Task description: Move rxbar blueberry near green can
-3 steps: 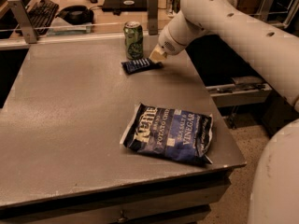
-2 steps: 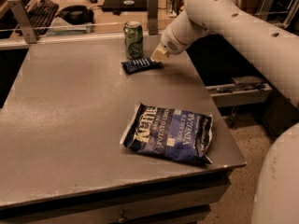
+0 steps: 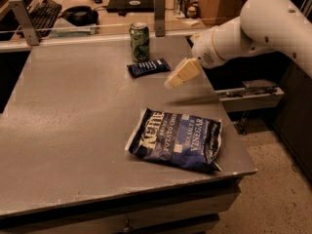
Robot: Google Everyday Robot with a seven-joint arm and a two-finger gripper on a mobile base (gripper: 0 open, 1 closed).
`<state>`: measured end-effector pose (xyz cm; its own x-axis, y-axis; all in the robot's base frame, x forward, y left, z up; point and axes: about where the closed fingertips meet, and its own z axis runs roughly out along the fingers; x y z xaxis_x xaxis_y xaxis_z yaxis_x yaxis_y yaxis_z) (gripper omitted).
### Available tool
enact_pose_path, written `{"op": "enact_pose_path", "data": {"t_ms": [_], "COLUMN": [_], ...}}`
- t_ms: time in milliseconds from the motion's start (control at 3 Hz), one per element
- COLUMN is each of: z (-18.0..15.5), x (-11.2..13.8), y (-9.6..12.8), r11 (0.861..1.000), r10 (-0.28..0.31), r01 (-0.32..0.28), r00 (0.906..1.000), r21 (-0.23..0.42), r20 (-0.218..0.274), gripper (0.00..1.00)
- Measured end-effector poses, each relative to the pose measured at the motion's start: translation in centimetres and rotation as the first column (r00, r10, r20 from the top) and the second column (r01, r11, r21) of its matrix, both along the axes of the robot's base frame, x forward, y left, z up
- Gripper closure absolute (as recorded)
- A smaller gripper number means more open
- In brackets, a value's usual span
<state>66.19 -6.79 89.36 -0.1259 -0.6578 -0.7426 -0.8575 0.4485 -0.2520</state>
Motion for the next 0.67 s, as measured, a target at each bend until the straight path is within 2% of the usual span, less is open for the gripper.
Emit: {"op": "enact_pose_path", "data": {"t_ms": [333,667], "z": [3.0,4.2], "x": [-3.4,-4.9], "y": [-1.7,-5.0], "r11": [0.991,0.991], "r10": [0.048,0.035], "r01": [-0.059,-0.053], "r00": [0.995,0.9883], "r21": [0.12,0.122], "r20": [0.087,0.148], "gripper": [0.0,0.0]}}
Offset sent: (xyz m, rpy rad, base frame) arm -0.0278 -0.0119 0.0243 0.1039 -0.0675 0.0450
